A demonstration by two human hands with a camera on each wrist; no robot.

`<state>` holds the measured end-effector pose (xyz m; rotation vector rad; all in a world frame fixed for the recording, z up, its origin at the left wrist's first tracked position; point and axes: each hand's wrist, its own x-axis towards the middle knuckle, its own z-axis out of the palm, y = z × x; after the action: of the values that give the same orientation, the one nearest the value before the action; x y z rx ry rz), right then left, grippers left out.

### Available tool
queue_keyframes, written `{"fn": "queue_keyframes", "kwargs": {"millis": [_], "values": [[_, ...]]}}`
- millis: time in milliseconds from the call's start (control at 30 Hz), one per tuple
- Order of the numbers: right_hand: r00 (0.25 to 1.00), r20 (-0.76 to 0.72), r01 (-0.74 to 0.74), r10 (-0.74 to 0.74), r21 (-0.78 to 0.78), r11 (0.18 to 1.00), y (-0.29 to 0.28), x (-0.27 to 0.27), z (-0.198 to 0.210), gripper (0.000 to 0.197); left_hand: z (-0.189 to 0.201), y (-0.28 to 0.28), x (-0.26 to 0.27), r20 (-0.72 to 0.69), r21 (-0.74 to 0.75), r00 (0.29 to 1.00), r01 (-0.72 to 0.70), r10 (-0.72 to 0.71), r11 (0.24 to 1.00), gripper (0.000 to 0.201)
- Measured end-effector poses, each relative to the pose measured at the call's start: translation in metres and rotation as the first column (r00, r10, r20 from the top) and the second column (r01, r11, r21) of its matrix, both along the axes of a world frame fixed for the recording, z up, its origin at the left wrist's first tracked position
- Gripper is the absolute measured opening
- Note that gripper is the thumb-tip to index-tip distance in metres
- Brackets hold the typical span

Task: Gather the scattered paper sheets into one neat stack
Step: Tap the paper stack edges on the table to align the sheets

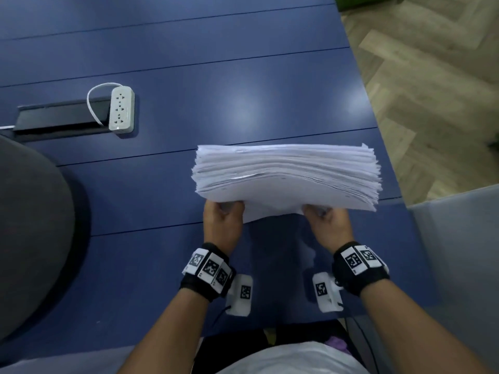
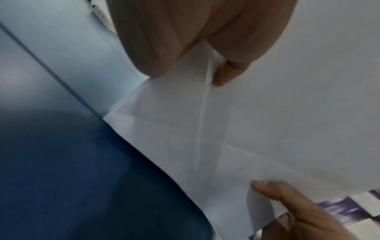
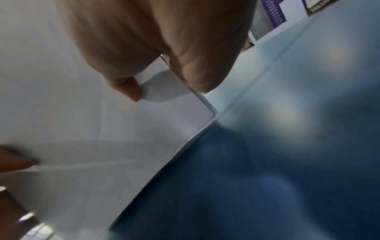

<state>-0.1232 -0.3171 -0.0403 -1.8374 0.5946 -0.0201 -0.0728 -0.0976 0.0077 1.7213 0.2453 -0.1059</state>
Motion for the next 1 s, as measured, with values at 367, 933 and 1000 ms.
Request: {"fn": "queue_keyframes", "kwargs": {"millis": [367,933,1000], "values": [[0.994,0.106,0.029,-0.04,0.104,0.994,0.01,0.0,-0.005,0.018,-0.014,0.0,-0.008,0.02,-0.093,0.999,-0.044,0.046,0.995,0.028],[0.997,-0.015,-0.068,0.069,0.088,0.994,-0.007,-0.008,-0.006,0.029,0.05,0.006,0.009,0.204,-0.052,0.979,0.026,-0.015,0.998,0.041],[0.995,0.0,-0.099,0.099,-0.016,0.995,-0.015,-0.009,0.016,0.029,0.05,0.006,0.005,0.219,-0.057,0.976,0.024,-0.011,0.998,0.038]]}}
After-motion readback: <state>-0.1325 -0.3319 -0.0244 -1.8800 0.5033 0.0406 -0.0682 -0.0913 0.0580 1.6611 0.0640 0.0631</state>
